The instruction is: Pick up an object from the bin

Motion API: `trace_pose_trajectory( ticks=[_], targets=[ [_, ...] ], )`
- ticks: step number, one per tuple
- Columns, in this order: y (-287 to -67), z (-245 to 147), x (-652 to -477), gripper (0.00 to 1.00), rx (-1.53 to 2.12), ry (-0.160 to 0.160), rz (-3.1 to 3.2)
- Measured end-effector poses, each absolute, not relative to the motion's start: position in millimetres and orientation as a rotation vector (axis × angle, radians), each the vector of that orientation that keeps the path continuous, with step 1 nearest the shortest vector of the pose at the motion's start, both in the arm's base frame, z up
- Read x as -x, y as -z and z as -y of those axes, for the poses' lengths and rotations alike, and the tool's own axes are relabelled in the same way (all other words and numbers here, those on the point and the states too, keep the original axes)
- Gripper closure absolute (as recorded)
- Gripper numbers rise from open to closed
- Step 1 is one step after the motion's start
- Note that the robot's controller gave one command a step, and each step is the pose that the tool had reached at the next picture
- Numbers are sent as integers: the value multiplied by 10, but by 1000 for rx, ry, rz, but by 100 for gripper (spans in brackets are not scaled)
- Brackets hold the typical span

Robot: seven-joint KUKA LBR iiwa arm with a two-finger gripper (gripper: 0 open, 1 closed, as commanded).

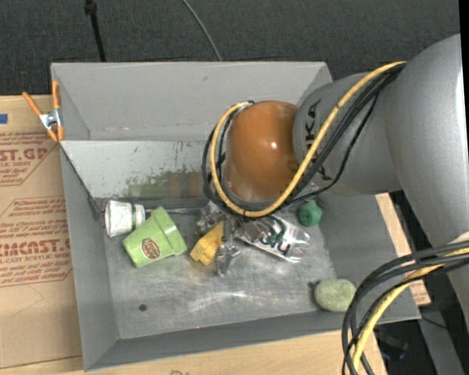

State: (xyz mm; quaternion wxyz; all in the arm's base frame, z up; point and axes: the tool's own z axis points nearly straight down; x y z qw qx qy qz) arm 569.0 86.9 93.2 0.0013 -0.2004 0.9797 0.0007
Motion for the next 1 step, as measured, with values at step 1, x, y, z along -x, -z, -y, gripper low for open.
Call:
trace_pose_trajectory(
  ticks=[1],
  targets=[
    [-1115,-868,-5695,100,628,-1,-3078]
  ],
)
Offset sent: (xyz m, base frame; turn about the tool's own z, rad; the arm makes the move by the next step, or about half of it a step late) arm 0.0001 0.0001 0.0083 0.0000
